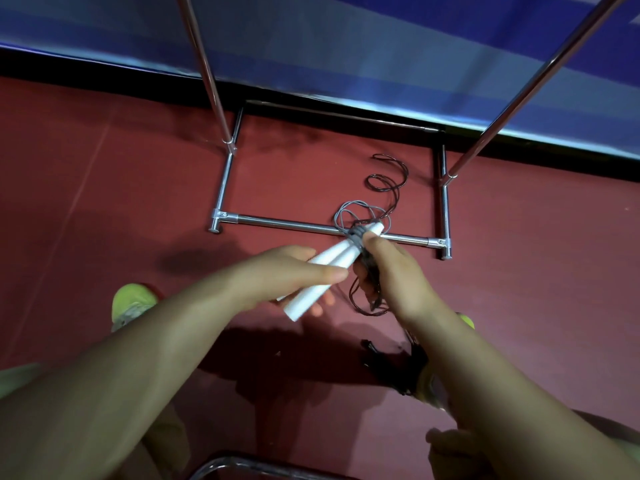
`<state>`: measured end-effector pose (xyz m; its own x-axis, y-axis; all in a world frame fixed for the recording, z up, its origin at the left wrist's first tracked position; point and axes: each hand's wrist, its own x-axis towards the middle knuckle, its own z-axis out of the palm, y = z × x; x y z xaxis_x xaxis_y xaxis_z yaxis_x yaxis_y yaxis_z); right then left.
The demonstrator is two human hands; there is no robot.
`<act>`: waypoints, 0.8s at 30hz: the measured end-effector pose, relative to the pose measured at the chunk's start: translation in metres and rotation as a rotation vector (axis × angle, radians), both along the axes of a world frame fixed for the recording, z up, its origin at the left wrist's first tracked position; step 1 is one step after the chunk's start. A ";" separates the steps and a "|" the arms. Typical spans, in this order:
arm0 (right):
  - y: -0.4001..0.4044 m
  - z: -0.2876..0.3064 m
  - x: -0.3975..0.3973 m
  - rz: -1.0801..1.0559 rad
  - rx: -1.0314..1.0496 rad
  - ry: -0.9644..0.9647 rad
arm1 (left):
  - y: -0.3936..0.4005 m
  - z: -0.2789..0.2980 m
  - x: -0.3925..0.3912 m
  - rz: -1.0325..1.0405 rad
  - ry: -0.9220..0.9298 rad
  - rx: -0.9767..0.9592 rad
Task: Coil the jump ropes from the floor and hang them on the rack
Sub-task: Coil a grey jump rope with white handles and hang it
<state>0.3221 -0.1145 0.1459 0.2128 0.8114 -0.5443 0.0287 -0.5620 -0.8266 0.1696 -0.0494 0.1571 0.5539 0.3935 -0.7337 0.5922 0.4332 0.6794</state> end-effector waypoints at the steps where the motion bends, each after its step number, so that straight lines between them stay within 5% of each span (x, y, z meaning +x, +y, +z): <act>1: 0.000 -0.001 0.000 -0.027 0.005 0.015 | 0.000 0.002 -0.001 0.035 -0.050 -0.190; 4: 0.002 -0.004 0.002 -0.100 0.017 0.114 | -0.001 0.003 -0.001 0.083 -0.137 -0.533; 9: 0.000 0.001 0.002 0.006 0.078 0.080 | -0.002 0.002 0.000 0.148 -0.221 -0.680; 11: -0.001 0.006 0.001 0.033 0.106 0.028 | -0.004 0.002 0.002 0.141 -0.153 -0.517; 16: -0.006 -0.008 -0.011 0.035 0.026 0.052 | -0.010 -0.008 0.004 0.020 0.176 0.325; 17: -0.006 -0.009 -0.012 0.028 0.011 0.067 | -0.011 -0.010 0.005 0.036 0.190 0.358; 21: -0.002 -0.001 -0.007 -0.004 0.073 0.136 | -0.011 0.002 0.009 0.287 -0.054 -0.147; 24: -0.002 0.000 -0.003 -0.026 0.119 0.126 | -0.010 0.007 0.007 0.214 -0.183 -0.328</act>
<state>0.3195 -0.1161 0.1461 0.1709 0.8669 -0.4683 -0.0931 -0.4590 -0.8836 0.1769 -0.0593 0.1639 0.6182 0.2759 -0.7360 0.3480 0.7435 0.5711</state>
